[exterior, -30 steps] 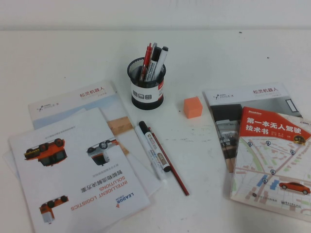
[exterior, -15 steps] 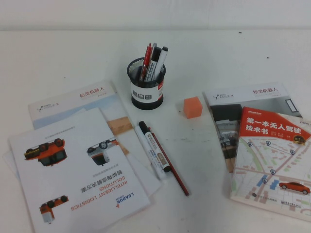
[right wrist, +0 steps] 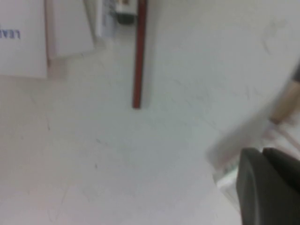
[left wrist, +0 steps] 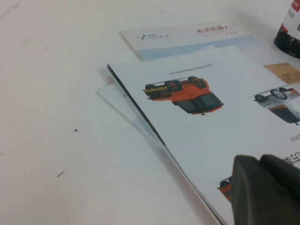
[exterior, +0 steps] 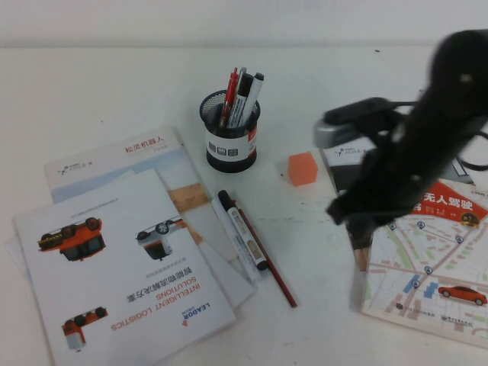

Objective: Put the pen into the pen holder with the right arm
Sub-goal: Pick up the pen on the table

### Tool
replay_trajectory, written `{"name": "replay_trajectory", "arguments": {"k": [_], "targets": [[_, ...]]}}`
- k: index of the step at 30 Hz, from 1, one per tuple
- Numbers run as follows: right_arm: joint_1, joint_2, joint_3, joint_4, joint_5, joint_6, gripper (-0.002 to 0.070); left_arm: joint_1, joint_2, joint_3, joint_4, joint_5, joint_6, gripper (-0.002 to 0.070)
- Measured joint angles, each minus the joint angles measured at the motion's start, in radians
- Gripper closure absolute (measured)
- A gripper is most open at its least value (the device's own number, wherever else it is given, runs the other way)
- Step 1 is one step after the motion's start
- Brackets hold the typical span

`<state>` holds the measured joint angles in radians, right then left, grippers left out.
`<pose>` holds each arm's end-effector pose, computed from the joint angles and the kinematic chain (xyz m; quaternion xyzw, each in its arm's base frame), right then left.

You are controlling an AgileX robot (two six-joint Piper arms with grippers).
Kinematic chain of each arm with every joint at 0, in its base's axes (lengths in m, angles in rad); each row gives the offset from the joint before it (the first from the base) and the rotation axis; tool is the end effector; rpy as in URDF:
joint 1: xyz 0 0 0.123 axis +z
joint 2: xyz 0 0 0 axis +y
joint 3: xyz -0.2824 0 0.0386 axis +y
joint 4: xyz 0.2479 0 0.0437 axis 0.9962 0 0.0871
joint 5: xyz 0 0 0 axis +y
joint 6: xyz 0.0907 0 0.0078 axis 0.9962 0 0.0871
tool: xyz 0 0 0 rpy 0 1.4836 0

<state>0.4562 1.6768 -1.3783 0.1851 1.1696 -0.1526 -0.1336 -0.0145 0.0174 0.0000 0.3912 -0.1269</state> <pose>0.2943 0.1616 0.2806 -0.2705 0.9540 0.1014 0.0800 0.0514 -0.0069 0.1729 0.0027 0.8069 -0.0767 0.5857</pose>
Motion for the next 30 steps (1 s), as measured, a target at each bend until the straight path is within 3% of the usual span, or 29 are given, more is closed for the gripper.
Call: {"name": "replay_trajectory", "arguments": {"k": [8, 17, 30], "targets": [[0.099, 0.2, -0.212, 0.0, 0.041, 0.0, 0.0677, 0.0, 0.0, 0.0, 0.0, 0.0, 0.0, 0.0678], [0.185, 0.36, -0.362, -0.046, 0.047, 0.0, 0.0543, 0.0, 0.0, 0.0, 0.0, 0.0, 0.0, 0.0678], [0.266, 0.479, -0.488, -0.134, 0.053, 0.042, 0.0493, 0.0, 0.0, 0.0, 0.0, 0.0, 0.0, 0.0678]]}}
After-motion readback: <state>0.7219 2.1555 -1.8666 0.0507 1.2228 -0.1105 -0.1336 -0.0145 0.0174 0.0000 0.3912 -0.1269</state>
